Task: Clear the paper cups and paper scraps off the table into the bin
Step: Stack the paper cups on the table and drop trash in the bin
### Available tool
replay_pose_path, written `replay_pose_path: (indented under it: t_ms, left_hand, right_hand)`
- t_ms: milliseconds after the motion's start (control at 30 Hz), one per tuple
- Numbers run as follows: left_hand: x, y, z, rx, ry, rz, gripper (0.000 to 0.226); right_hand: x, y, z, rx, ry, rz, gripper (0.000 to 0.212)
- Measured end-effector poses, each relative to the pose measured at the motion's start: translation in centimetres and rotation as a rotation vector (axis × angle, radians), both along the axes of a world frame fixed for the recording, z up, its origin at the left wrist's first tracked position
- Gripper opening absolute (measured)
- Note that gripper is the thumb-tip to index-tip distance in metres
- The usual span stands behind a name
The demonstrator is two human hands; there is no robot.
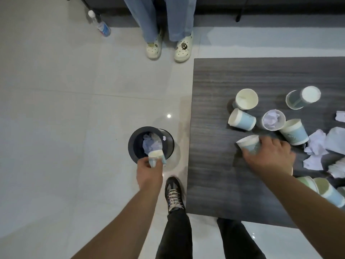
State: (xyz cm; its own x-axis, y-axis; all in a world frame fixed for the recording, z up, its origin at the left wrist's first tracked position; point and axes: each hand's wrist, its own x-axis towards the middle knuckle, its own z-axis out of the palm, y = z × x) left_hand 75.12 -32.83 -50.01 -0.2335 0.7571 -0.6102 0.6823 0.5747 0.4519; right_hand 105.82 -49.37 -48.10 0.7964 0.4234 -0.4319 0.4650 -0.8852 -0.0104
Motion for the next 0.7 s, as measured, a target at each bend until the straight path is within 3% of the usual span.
replay_pose_path:
  t_ms: [67,167,233,333,467,633,700]
  left_hand:
    - [-1.4,2.7,-1.2,-0.031,0.044,-0.050,0.039]
    - [-1.9,5.6,-2.3,-0.172,0.109,-0.107,0.074]
    - [-1.2,6.0,-1.3,-0.158,0.160,-0.159,0.061]
    - [1.6,3.7,1.7,-0.164,-0.116,-0.293,0.039]
    - [5.7,0.1,5.6,-0.577,-0.578,-0.252,0.054]
    - [7.3,-0.2,5.5,-0.583,-0.644,-0.064,0.034]
    - [6.9,-0.3,4.8,-0.566,-0.633,-0.018,0.032]
  right_hand:
    - [-0.5,0.1,0.1,0.035,-0.017,0.000,0.065]
    - [-2.0,0.0,0.4,0.169,-0.039,-0.003,0.061]
    - [-3.8,0.2,1.0,0.322,0.099,-0.025,0.063]
    - [-6.9,1.7,2.5,0.474,0.485,-0.090,0.054]
    - [-11.1,3.5,3.0,0.572,0.628,-0.018,0.063]
    - [-11.3,4.5,3.3,0.531,0.699,0.113,0.081]
    - [-10.2,4.8,3.6,0.500,0.621,0.201,0.076]
